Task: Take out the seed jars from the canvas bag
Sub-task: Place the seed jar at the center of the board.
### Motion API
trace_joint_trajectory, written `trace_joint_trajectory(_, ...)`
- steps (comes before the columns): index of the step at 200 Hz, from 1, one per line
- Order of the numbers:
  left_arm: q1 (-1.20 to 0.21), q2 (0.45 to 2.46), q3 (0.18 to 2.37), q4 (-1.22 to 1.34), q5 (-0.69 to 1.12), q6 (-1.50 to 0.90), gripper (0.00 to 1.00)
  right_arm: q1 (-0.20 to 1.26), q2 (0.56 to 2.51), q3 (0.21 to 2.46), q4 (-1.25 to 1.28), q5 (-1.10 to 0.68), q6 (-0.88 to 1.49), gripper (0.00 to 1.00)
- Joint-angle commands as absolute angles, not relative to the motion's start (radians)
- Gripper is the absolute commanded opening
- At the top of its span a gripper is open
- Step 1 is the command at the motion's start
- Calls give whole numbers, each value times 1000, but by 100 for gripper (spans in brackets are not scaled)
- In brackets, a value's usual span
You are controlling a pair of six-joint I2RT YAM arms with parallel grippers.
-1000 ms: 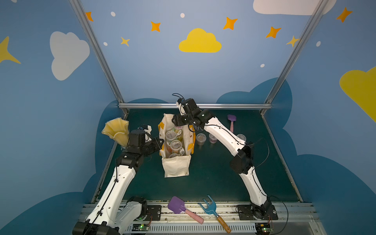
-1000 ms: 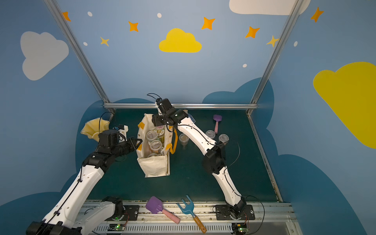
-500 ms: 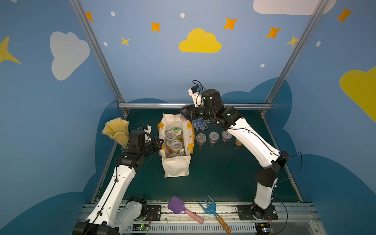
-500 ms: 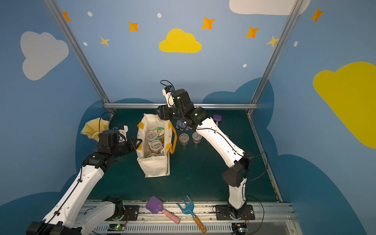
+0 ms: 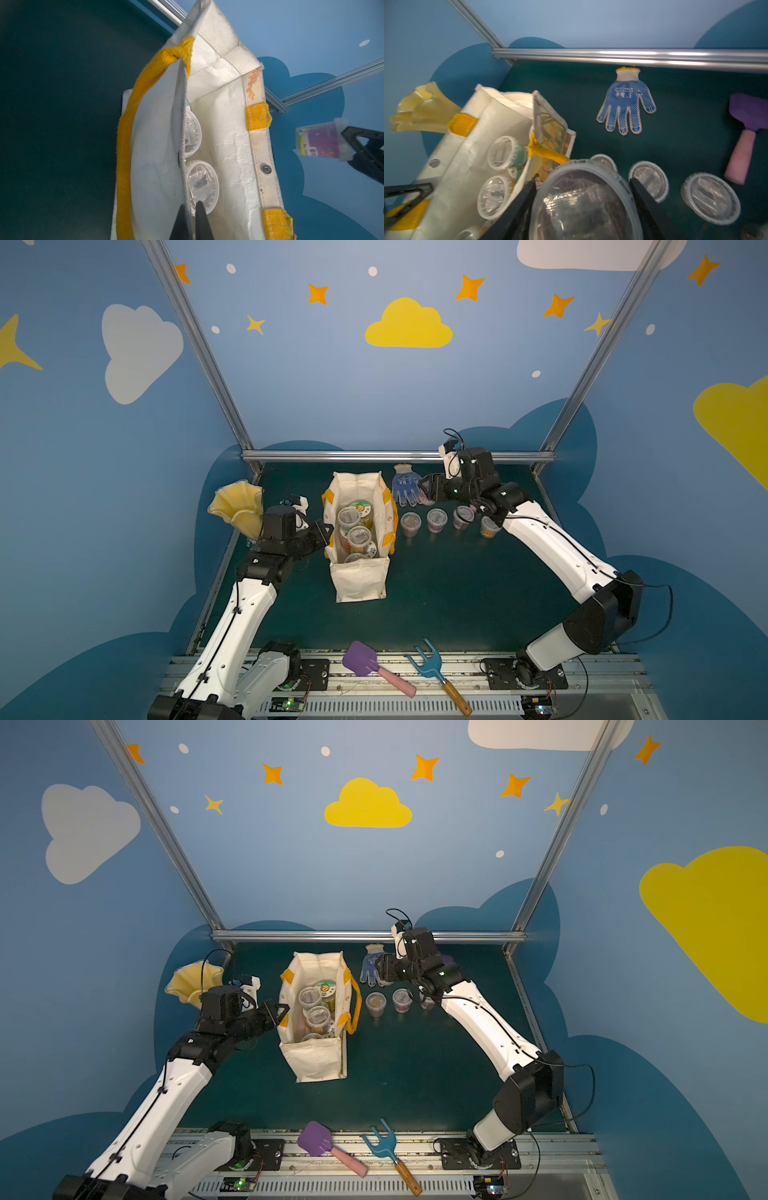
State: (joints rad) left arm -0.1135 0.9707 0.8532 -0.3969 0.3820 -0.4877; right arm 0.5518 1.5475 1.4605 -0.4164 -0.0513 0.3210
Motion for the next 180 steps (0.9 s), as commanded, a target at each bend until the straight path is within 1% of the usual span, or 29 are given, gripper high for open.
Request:
trace_joint_trajectory(1,-112,949,857,-381,380,-481,6,543,1500,1369,-329,-25,325,61)
trace_joint_trajectory(32,-112,949,862,-386,373,-480,6,543,1509,1230,-271,7,311,61)
trace_joint_trajectory(64,-112,949,862,-388,366,-476,7,546,1568,1123,-192,21,331,60)
trace_joint_trajectory(89,-111,954,865,-393,363,-475,7,557,1605,1049,-75,52,355,60)
trace_joint_trajectory(134,-112,956,862,-391,368,-476,7,579,1720,1056,6,61,381,60)
trace_joint_trajectory(180,-111,954,862,-394,364,-472,7,610,1801,1090,13,107,396,63)
